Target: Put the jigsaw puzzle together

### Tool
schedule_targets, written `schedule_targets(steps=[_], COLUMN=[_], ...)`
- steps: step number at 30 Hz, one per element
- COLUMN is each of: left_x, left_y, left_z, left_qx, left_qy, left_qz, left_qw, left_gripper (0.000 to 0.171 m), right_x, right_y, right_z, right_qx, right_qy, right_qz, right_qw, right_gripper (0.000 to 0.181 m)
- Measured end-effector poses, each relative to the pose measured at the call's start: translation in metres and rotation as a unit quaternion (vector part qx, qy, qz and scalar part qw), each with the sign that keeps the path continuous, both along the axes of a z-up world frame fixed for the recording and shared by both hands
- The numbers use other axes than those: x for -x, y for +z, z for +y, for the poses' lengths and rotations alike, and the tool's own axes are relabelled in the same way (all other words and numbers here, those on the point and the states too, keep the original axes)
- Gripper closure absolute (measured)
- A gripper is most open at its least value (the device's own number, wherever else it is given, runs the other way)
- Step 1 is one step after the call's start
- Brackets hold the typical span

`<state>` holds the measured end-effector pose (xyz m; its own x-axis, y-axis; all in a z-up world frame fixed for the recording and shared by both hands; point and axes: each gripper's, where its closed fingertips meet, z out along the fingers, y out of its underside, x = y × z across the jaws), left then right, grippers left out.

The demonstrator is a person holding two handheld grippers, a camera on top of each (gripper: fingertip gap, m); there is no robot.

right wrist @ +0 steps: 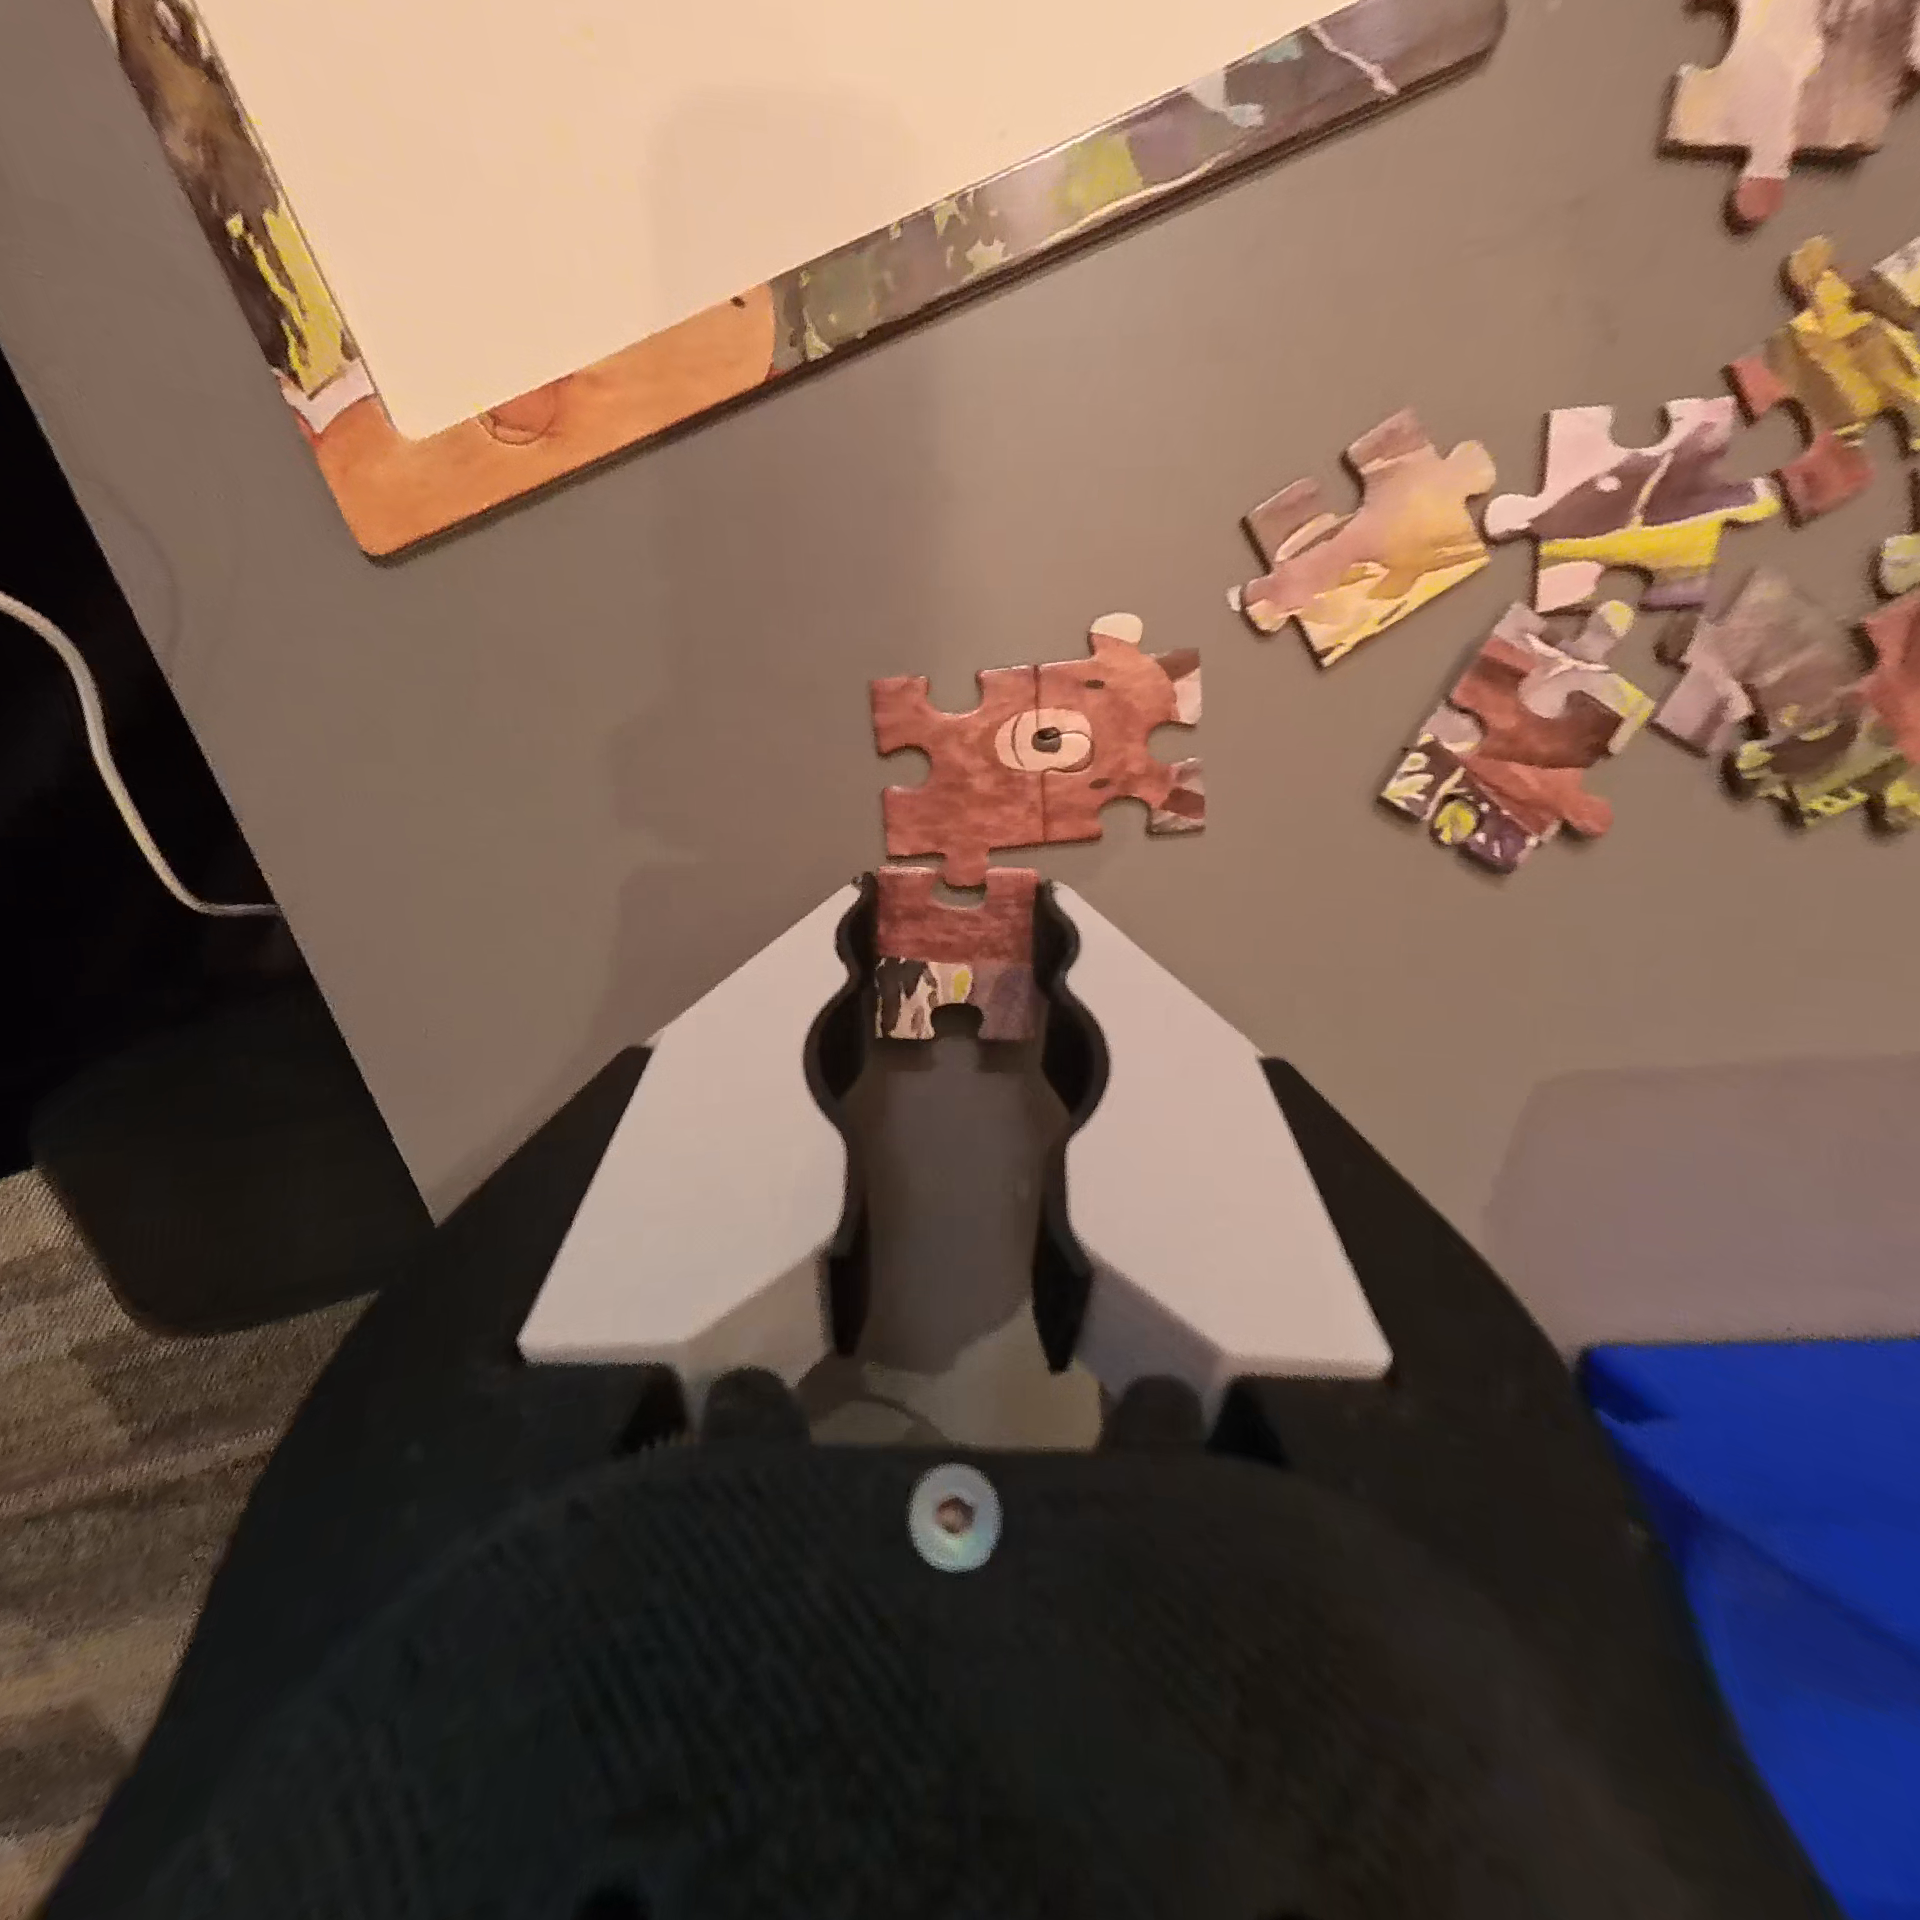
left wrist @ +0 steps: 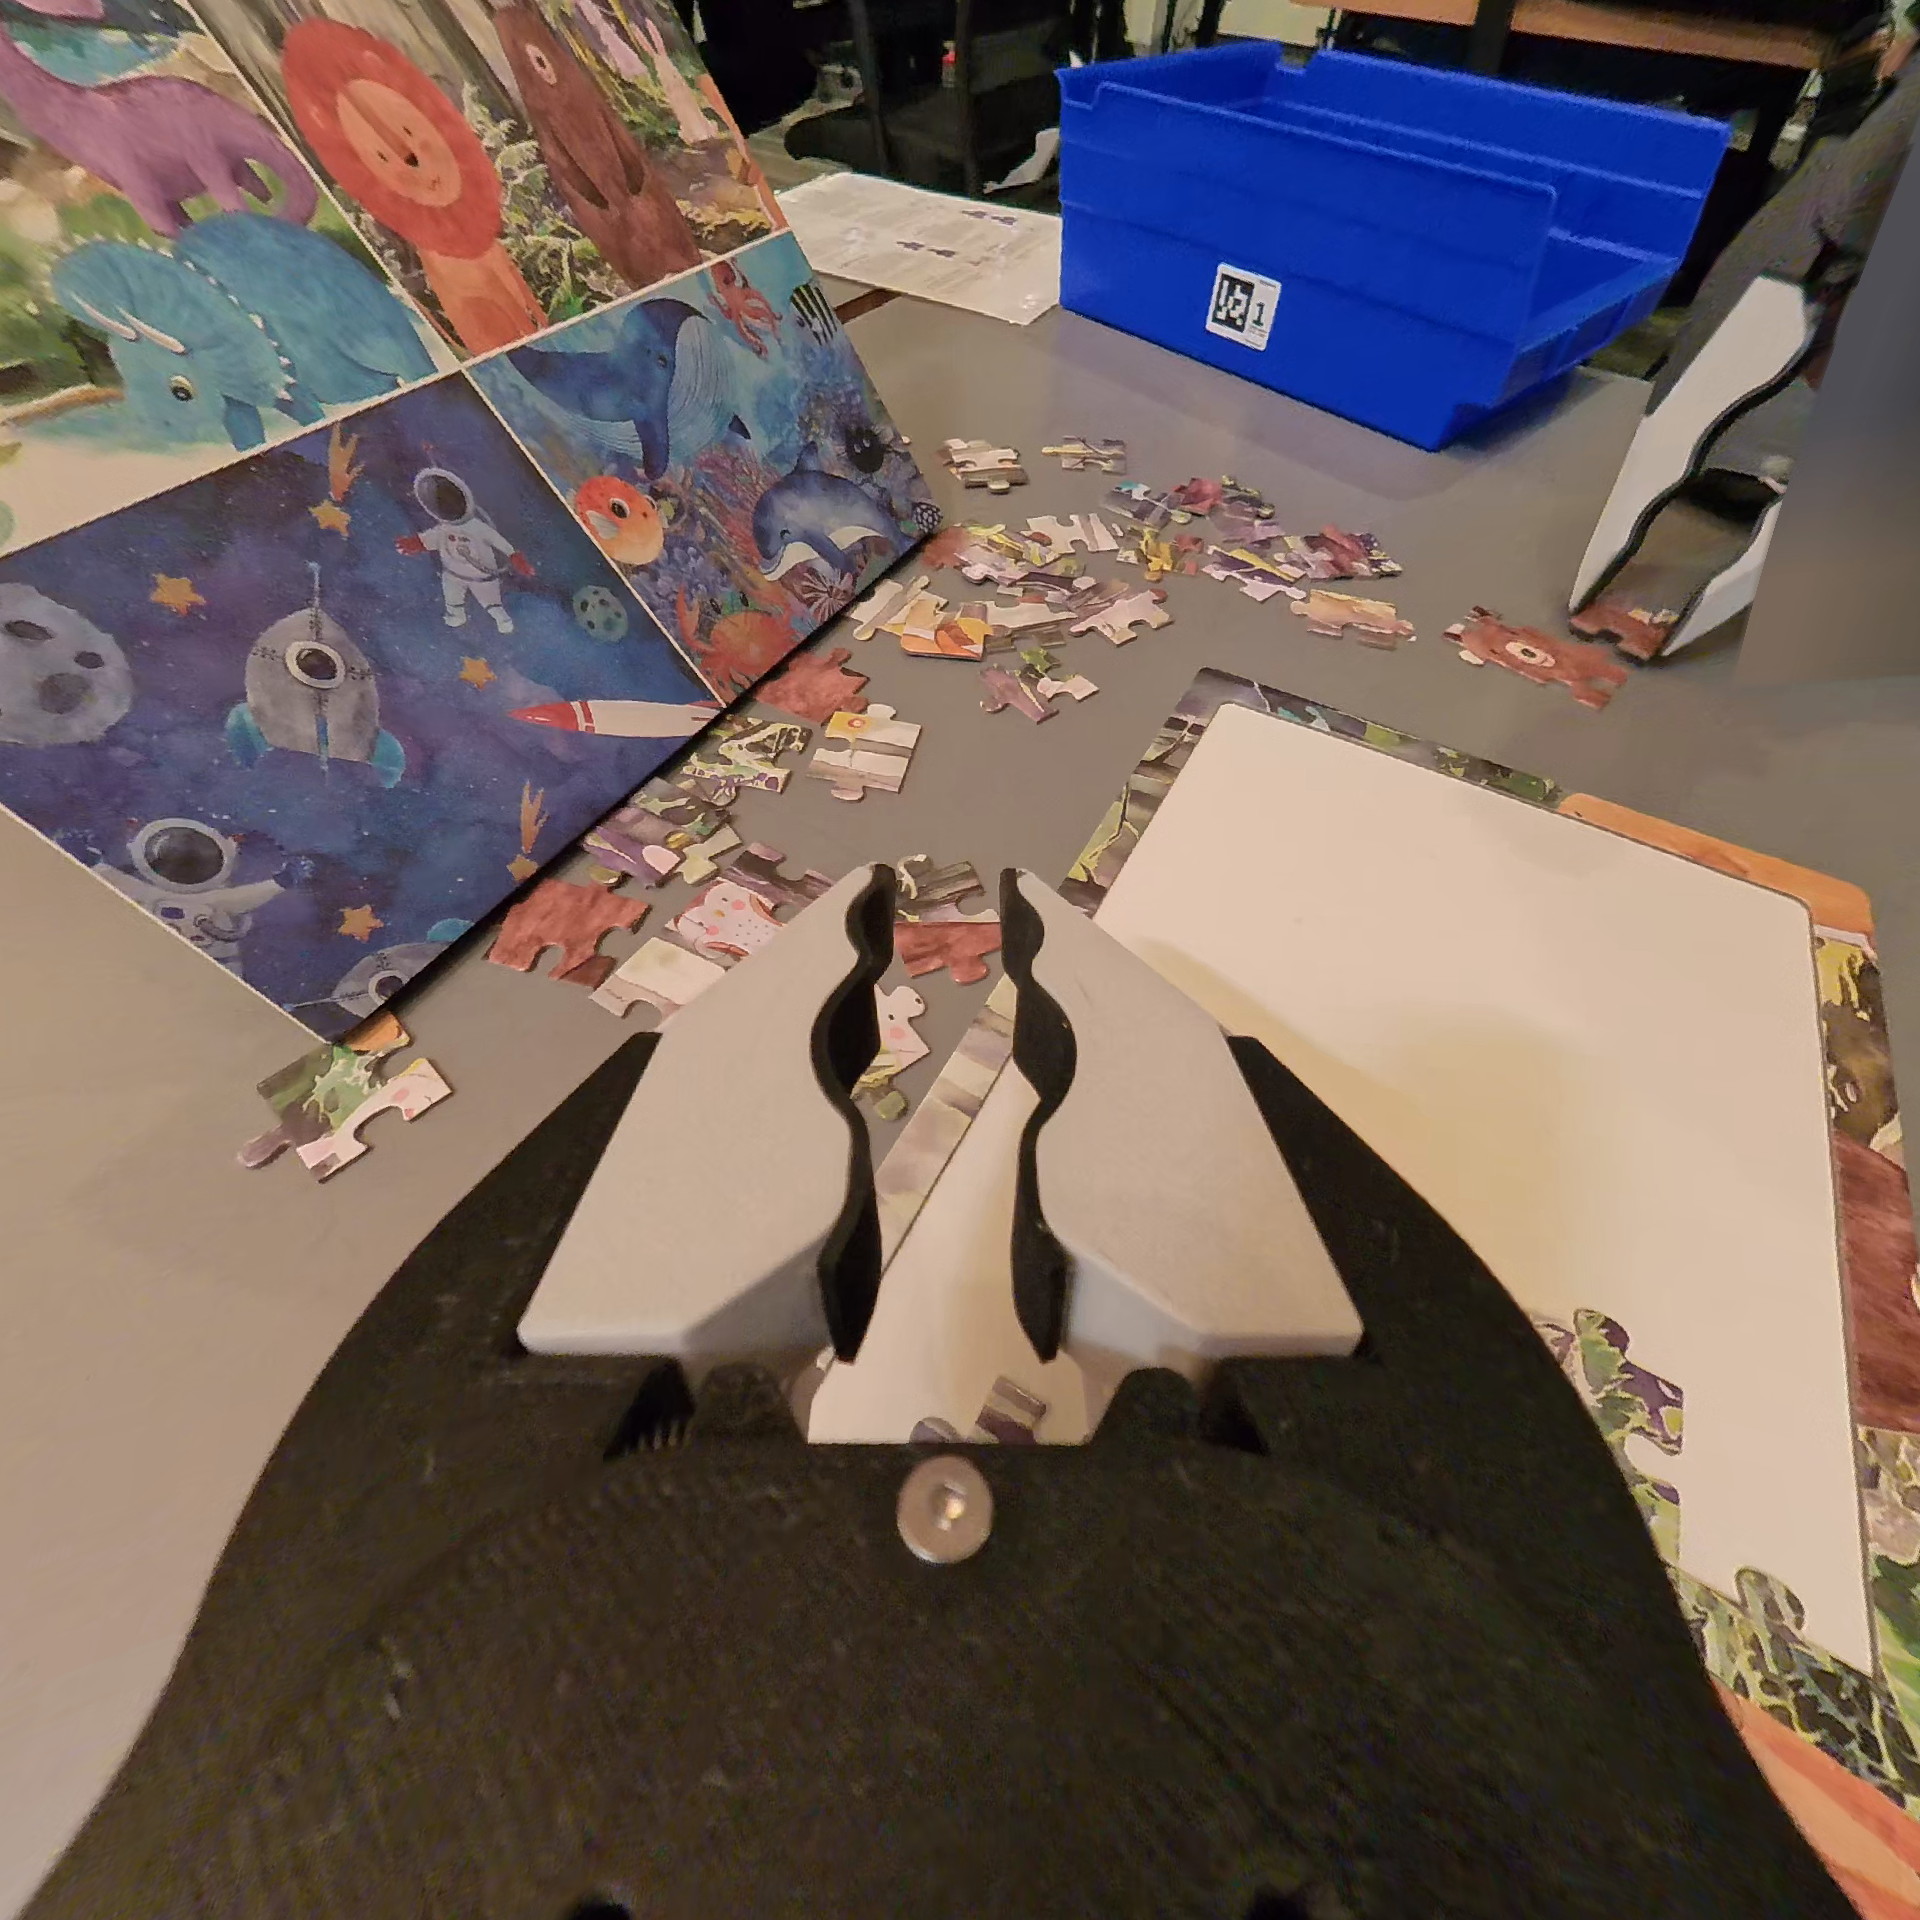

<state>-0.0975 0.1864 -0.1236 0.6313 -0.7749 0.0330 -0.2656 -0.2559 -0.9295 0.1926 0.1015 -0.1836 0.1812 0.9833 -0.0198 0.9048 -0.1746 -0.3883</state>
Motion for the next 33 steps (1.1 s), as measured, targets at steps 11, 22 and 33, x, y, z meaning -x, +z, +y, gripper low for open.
schedule_targets(steps=[11, 22, 33], left_x=[0.000, 0.000, 0.000], left_y=[-0.003, -0.004, -0.004], left_z=[0.001, 0.001, 0.001], left_qx=[0.003, 0.005, 0.004], left_qy=[-0.002, -0.003, -0.003], left_qz=[0.004, 0.007, 0.009], left_qw=[1.000, 1.000, 1.000], left_gripper=[0.153, 0.153, 0.153], right_x=[0.000, -0.001, 0.003], right_y=[-0.005, -0.006, 0.007], right_z=[0.002, 0.000, 0.000], right_qx=[0.013, 0.010, 0.006], right_qy=[0.030, 0.051, 0.026], right_qz=[-0.026, -0.034, -0.001], right_qw=[0.999, 0.998, 1.000], right_gripper=[0.153, 0.153, 0.144])
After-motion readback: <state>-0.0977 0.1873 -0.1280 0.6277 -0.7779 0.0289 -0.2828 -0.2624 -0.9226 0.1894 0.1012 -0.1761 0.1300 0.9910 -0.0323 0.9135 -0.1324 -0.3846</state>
